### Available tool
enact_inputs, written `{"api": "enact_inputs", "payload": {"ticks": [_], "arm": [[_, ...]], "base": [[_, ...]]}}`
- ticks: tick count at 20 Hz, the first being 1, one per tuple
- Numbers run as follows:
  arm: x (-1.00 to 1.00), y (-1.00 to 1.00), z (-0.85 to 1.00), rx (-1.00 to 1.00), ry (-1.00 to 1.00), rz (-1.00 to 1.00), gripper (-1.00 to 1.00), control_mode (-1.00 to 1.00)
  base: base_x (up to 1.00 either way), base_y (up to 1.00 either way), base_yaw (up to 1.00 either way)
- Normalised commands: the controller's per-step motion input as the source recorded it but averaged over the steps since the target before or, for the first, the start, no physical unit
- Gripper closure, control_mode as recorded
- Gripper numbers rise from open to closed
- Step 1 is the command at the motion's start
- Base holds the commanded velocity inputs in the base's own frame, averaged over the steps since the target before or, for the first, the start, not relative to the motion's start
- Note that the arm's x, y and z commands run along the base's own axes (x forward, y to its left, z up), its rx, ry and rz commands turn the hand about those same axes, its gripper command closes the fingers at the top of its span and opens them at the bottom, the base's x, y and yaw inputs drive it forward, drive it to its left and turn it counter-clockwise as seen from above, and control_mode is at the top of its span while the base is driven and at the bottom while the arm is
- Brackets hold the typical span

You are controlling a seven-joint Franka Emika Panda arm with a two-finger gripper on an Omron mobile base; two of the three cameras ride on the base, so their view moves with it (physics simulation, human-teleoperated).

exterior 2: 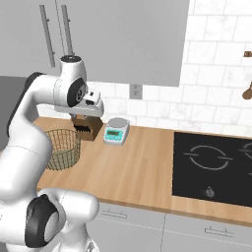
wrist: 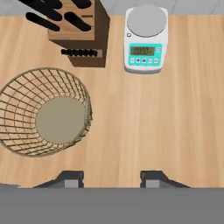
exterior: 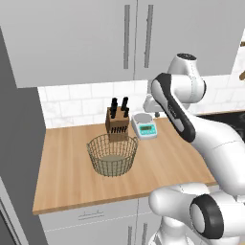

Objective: Open the cabinet, pick up the bread from the cabinet and place it in the basket. Then move the basket to the dining counter.

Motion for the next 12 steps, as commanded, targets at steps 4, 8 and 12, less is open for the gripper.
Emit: {"api": "enact_inputs", "payload": {"ticks": [4, 8, 12], "arm": [[-0.51, 0.02, 0.01, 0.00, -0.11, 0.05, -1.00, -1.00], [-0.57, 0.08, 0.57, 0.03, -0.40, 0.01, -1.00, -1.00], [-0.30, 0.30, 1.00, 0.05, -0.30, 0.00, -1.00, -1.00]], "base": [[0.00, 0.00, 0.00], [0.00, 0.00, 0.00], [0.00, 0.00, 0.00]]}}
